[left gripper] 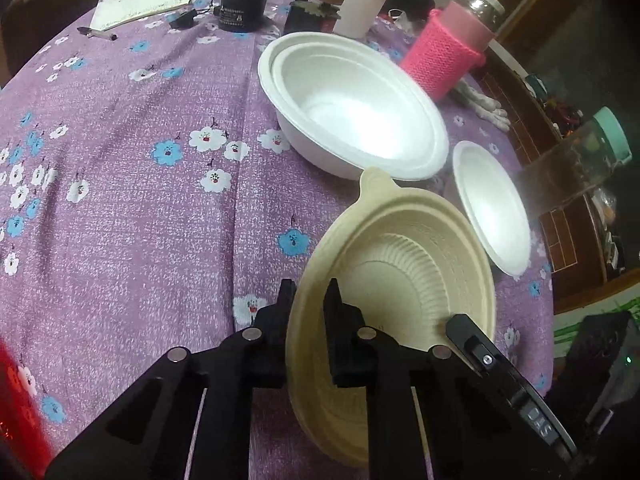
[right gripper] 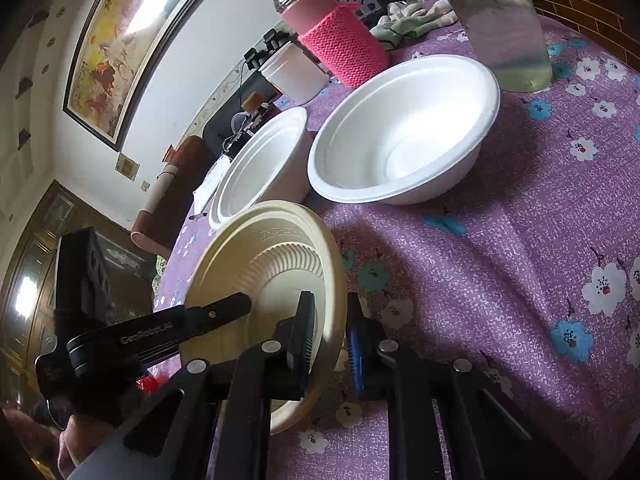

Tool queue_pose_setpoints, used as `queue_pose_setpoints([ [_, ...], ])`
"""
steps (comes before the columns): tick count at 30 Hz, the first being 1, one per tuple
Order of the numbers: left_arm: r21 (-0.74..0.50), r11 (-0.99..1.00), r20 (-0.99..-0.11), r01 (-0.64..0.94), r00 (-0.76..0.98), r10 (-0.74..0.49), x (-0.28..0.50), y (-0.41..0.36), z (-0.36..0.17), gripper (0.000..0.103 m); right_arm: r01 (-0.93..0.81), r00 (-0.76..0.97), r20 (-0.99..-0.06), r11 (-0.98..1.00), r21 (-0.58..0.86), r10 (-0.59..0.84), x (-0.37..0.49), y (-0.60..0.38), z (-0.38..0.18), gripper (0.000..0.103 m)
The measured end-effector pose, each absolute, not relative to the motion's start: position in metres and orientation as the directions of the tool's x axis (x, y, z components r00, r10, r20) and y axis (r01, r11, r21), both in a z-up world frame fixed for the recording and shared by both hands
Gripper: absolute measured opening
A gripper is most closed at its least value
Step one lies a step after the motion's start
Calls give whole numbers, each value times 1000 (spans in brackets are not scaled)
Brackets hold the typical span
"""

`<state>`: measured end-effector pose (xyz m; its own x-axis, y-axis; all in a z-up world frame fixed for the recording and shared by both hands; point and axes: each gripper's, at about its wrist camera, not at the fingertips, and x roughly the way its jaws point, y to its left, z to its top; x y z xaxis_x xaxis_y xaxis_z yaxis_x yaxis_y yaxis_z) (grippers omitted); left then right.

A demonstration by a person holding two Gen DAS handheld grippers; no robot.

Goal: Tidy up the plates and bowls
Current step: 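Carry the beige bowl with the right tool onto the stacked red plates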

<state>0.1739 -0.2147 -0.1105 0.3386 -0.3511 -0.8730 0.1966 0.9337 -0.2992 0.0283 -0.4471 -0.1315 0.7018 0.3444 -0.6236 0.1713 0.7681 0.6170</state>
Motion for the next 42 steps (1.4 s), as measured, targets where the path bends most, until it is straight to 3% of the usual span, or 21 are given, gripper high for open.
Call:
queue_pose_setpoints([
  [13, -271, 944, -839, 188, 435, -328, 123, -159, -81, 10, 110, 682, -597, 747, 656, 423, 5, -411, -120, 11],
  [26, -319, 948, -752, -25, 615, -236, 43, -5, -26, 10, -159, 638, -518, 756, 635, 570, -8, -274, -58, 11],
  [34, -294, 941, -765, -168, 631, -127, 6, 66, -35, 11, -309, 531, -538, 740, 597, 655, -12, -180, -53, 10],
  [42, -286, 928, -835, -239, 537, -119, 33, 107, -82, 12, -302, 484, -619, 782, 545, 618, 7, -123, -82, 10],
])
